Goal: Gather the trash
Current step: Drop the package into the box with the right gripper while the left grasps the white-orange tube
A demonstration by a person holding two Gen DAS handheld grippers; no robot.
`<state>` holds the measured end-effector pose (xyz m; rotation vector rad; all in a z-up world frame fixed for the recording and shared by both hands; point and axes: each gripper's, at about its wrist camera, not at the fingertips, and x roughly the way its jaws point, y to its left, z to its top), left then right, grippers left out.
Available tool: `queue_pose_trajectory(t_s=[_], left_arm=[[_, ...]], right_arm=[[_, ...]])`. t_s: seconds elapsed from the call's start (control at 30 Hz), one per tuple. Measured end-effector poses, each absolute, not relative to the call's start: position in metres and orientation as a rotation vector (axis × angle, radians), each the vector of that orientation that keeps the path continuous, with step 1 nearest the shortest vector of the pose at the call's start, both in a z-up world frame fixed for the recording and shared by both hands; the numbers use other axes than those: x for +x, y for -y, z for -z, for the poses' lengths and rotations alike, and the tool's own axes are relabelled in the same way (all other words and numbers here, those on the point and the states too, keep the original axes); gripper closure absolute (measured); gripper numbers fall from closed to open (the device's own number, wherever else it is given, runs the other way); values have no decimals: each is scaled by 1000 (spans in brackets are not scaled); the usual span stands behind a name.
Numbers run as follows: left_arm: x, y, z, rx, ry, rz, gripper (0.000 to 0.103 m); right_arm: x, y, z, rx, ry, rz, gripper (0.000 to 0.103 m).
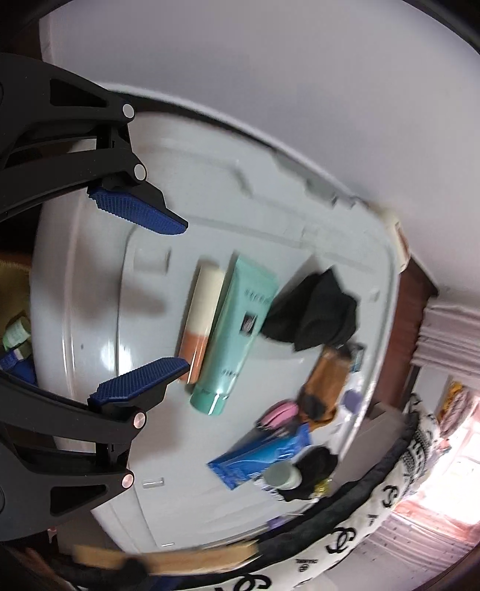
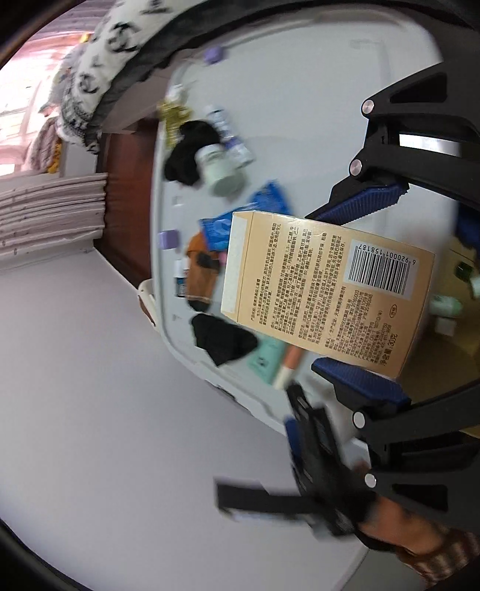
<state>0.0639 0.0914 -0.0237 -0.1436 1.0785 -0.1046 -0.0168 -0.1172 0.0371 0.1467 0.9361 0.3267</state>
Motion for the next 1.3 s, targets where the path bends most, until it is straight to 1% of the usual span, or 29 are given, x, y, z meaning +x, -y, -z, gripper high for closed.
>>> queue_pose_trajectory(t_s=[0.13,0.2,0.27,0.3,0.33,0.47,0.57,0.63,0.77,0.8,0.87,0.97,1.0,1.13,1.3], left_arm=[[69,-89,37,-168,-1110,98,35],[72,-90,41,-183,-1117,98,35],[74,-89,41,-185,-1115,110,30],[74,-88,40,-184,-1111,115,26],[75,-86,39,-179,-1104,125,24],[79,-72,39,-112,-1114,148,23],[82,-61,45,0,-1135,125,23],[83,-57,48,50,-1134,106,17],[87,-52,54,88,-1133,96,14],[88,-52,54,88,-1129,96,14],[88,-52,55,81,-1122,98,14],[84,-56,54,46,-1085,105,16],[83,-59,52,29,-1074,105,20],[76,-68,48,-26,-1077,105,20],[55,-64,32,9,-1049,118,20]], right_arm=[[-58,118,-19,111,-989,-353,33],[-80,118,-2,108,-1054,-383,33],[-95,118,14,117,-1105,-395,33],[-101,116,23,120,-1133,-410,33],[-105,113,29,108,-1151,-416,32],[-109,100,53,-8,-1223,-429,32],[-112,93,70,-58,-1282,-436,32],[-112,87,75,-84,-1305,-448,32],[-111,84,78,-80,-1327,-471,31],[-111,85,79,-83,-1332,-465,31],[-110,87,81,-90,-1339,-449,23],[-110,88,84,-143,-1337,-410,22],[-110,87,85,-161,-1337,-399,22],[-107,89,82,-162,-1323,-386,22],[-98,90,73,-120,-1279,-363,22]])
